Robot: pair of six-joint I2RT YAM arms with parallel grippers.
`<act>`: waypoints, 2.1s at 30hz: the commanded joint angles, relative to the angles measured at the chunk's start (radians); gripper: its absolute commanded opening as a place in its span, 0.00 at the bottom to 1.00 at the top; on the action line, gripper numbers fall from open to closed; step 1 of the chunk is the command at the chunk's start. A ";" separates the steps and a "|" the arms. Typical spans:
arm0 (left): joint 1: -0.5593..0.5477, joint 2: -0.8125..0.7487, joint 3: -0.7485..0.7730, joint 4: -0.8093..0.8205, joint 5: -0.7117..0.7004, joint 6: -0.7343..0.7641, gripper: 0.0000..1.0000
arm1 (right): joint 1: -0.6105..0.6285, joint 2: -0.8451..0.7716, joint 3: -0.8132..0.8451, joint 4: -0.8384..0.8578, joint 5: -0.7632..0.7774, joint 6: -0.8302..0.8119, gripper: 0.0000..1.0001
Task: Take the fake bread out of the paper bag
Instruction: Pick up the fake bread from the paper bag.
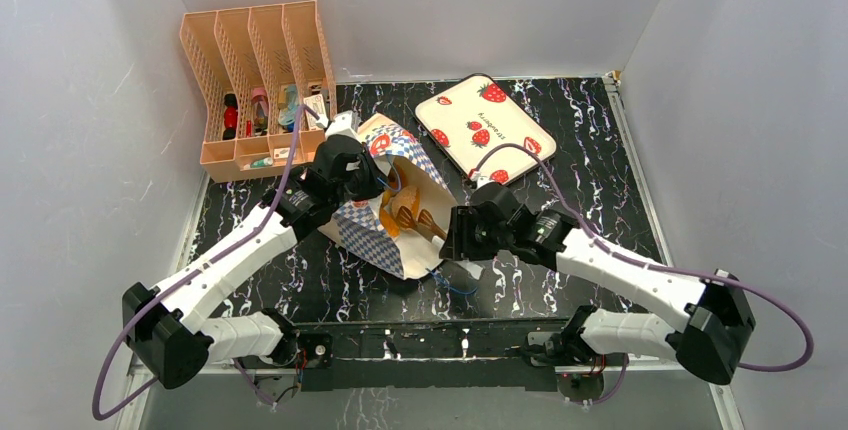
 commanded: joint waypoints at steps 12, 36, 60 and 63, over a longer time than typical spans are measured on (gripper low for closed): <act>-0.016 -0.079 -0.036 0.033 0.027 -0.022 0.00 | 0.002 0.197 0.054 0.250 0.026 -0.017 0.46; -0.015 -0.124 -0.013 -0.066 -0.150 -0.040 0.00 | 0.004 0.156 0.216 0.063 0.042 0.038 0.00; -0.006 0.017 0.107 -0.335 -0.352 -0.205 0.00 | 0.003 -0.114 0.286 -0.181 0.044 0.009 0.00; 0.003 0.025 0.101 -0.332 -0.342 -0.208 0.00 | 0.004 -0.142 0.328 -0.217 0.075 0.013 0.00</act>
